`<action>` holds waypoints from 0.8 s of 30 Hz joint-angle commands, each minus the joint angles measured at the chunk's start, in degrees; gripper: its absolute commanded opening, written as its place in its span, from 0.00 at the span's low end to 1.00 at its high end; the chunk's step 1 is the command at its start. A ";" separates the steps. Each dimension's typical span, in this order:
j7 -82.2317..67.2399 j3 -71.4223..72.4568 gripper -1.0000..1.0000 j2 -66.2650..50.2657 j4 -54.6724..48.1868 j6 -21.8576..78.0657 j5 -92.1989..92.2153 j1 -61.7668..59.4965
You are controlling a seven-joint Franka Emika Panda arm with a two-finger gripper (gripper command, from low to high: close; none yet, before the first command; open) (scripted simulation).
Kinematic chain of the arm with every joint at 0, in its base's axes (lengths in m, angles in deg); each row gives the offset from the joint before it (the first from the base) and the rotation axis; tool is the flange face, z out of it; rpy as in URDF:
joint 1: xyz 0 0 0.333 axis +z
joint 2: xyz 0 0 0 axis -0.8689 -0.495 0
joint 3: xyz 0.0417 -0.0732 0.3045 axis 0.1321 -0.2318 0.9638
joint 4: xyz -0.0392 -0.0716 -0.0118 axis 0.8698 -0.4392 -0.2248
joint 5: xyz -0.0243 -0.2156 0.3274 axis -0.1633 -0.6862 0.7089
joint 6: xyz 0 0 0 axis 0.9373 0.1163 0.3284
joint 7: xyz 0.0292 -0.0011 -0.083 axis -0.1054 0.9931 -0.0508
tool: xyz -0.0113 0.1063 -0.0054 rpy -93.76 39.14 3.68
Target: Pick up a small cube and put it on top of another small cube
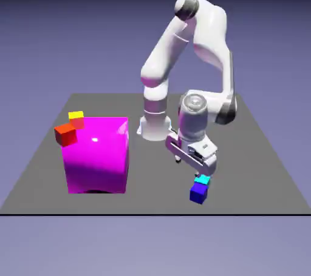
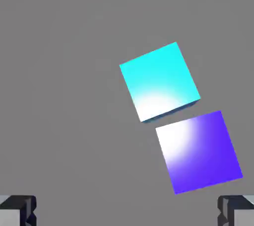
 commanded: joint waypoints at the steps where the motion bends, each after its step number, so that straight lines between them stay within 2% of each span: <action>1: -2.49 1.95 0.50 -0.03 -0.50 0.84 0.67 -1.73; 8: -15.92 12.45 0.50 -0.17 -3.19 5.34 4.25 -11.02; 12: -20.82 19.18 0.50 7.01 -2.69 0.14 12.71 -13.61; 13: -20.83 19.19 0.00 7.01 -2.69 0.14 12.71 -13.61; 18: -16.30 11.34 0.00 -0.55 -3.36 5.75 3.54 -10.74; 24: -20.50 -1.12 0.00 -4.81 -5.19 10.32 -4.33 -7.60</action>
